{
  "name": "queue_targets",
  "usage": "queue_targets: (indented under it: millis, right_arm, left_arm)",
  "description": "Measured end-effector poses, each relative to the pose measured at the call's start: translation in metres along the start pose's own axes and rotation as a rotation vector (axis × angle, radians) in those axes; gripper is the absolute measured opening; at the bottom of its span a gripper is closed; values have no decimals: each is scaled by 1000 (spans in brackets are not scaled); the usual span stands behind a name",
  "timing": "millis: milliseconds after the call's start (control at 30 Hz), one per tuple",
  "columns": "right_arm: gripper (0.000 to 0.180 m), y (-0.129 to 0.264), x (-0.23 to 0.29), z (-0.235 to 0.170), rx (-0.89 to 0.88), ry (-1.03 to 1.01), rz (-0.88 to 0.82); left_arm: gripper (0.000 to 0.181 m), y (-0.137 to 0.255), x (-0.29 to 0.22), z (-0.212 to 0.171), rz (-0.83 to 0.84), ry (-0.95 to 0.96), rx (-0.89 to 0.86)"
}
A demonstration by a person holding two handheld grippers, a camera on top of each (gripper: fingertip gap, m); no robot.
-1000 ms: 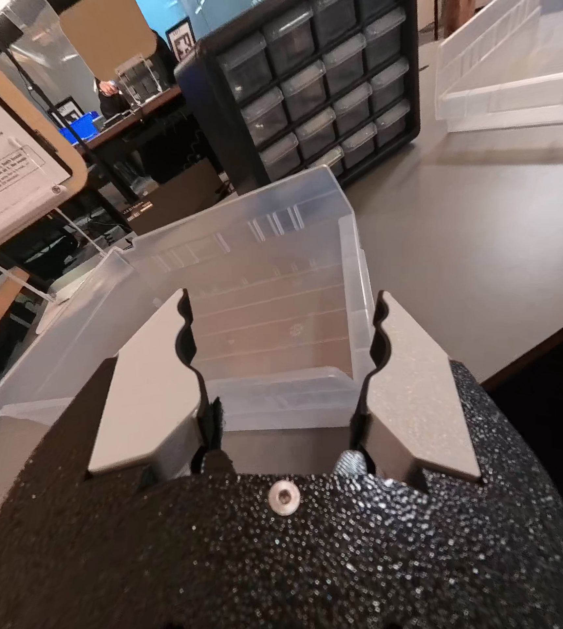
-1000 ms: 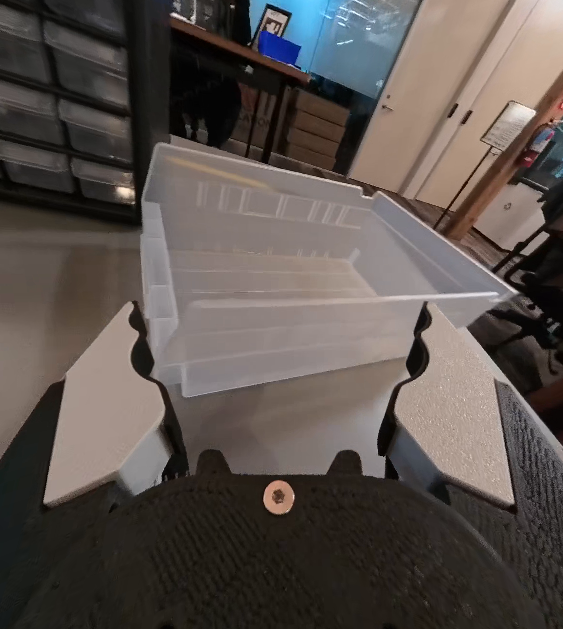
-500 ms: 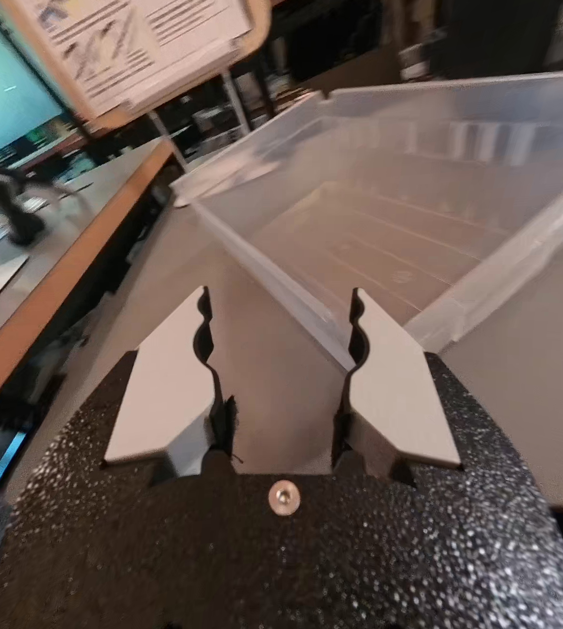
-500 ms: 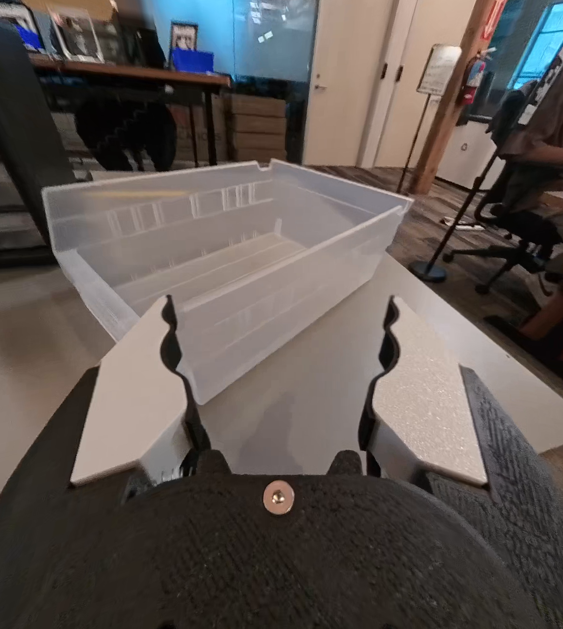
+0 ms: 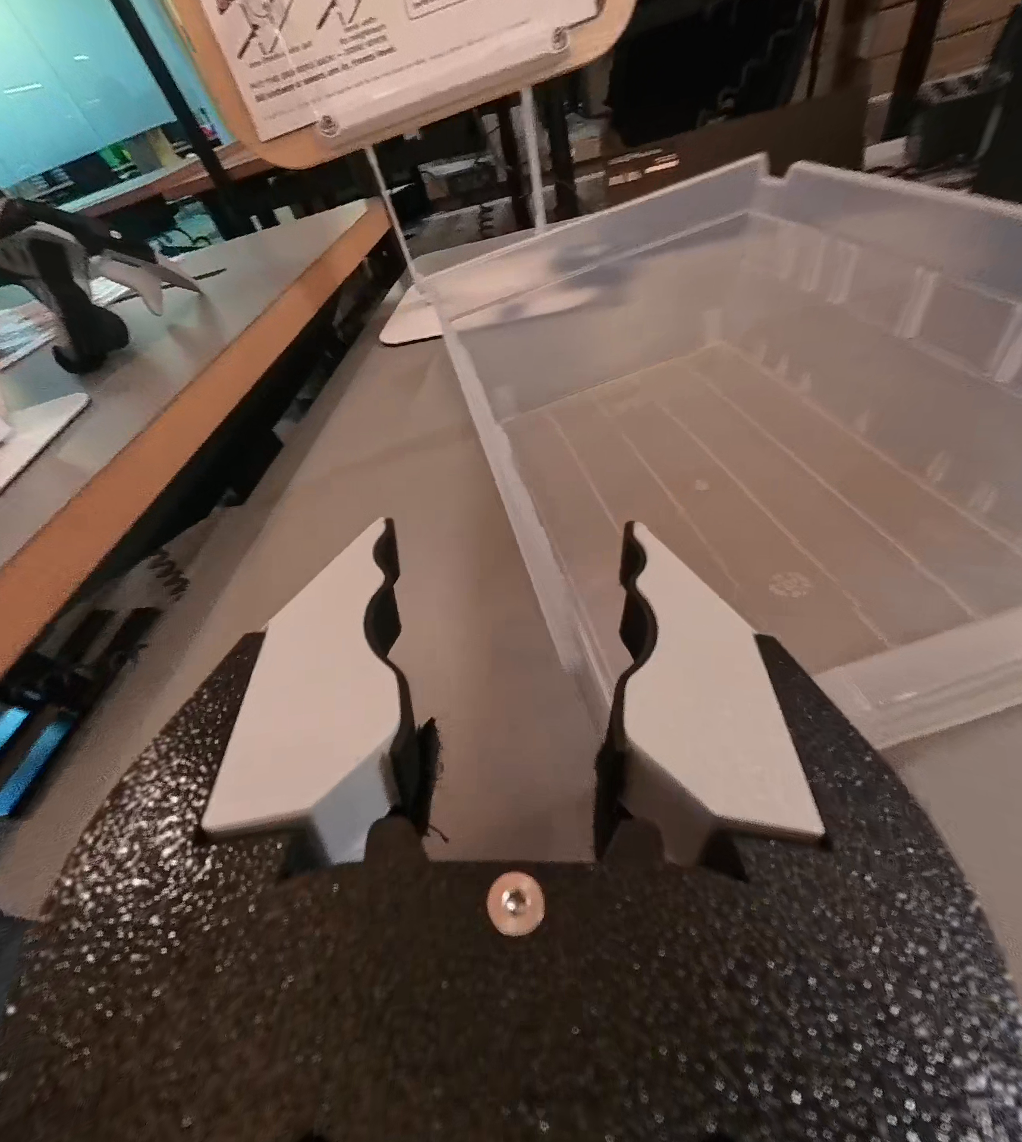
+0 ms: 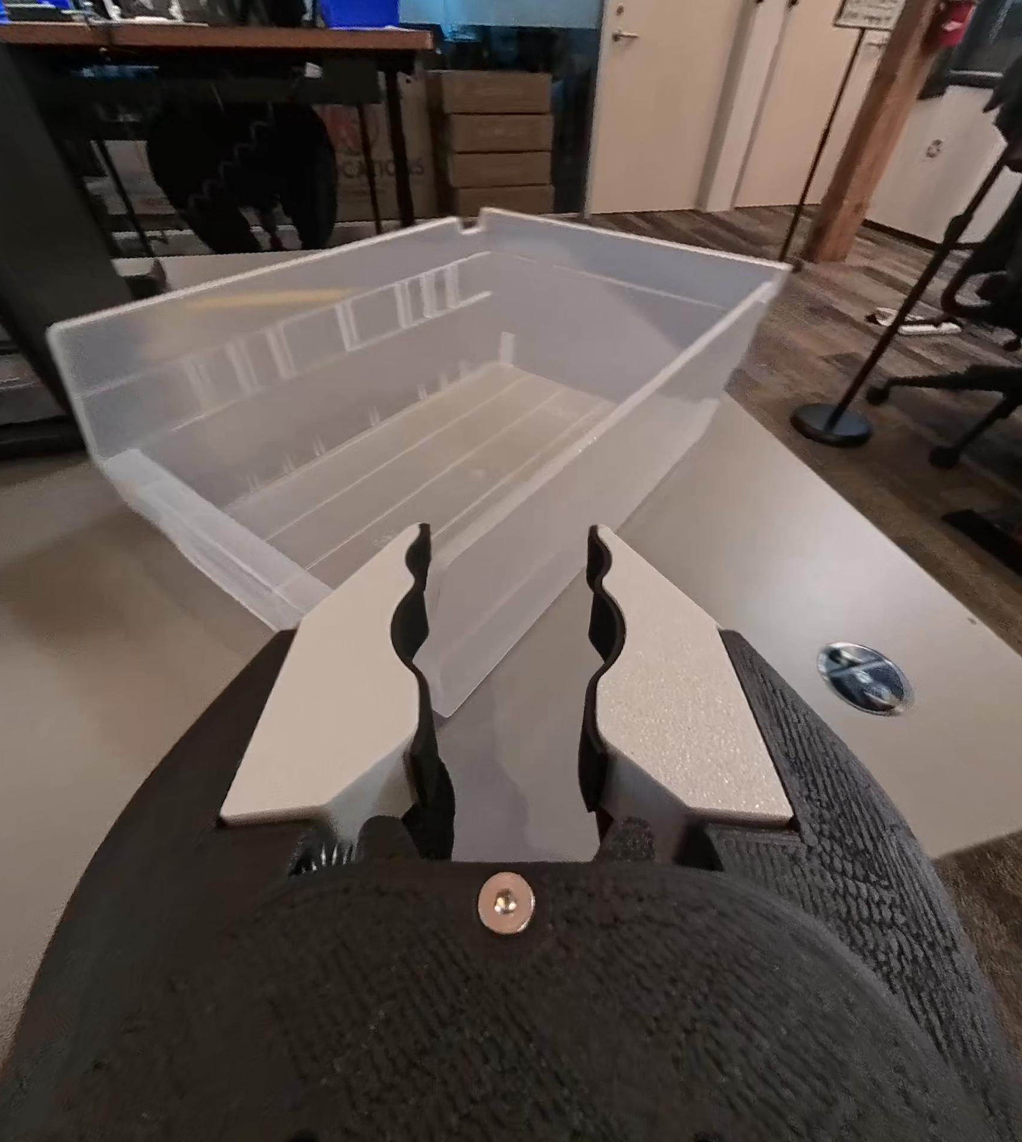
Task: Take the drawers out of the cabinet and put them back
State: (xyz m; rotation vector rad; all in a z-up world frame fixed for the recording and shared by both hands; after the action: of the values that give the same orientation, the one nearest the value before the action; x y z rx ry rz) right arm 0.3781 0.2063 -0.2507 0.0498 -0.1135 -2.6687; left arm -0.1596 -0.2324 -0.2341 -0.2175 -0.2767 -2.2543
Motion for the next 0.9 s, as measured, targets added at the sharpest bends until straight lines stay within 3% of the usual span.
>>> queue_targets:
  millis: [33,167,267,333,400,733,900]
  right_arm:
    - [49,1,-8,0,4,-11,-17]
    - [44,0,-42,-2,27,-81,-95]
    - [15,-6,-50,-4,57,-136,-41]
    - [13,-10,-50,-3,64,-94,-46]
    - [11,-16,-51,-1,93,-39,-40]
    - [4,-74,-88,12,189,173,215]
    - [2,-95,-100,12,177,34,226]
  left_arm:
    - [70,-3,7,-1,17,-25,9]
    - [57,-21,37,-6,0,-19,62]
    - [37,-33,49,-8,-49,17,80]
    - [32,-38,50,-9,-33,6,75]
    - [15,-40,47,-11,-31,-12,65]
    - [7,-36,49,-13,-43,77,38]
    - [3,-38,55,-15,-86,104,34]
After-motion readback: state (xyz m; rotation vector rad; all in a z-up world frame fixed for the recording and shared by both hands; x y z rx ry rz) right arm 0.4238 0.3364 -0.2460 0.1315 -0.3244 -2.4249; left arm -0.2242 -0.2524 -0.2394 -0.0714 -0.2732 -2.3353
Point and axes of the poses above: each gripper's, where its closed fingertips meet, y back along the fingers, z out of its top, x = y × z across the jaws, the point moved 10 cm from there along y, back along the fingers, and after that the axes turned 9 degrees about -x, right-handed, at the moved point
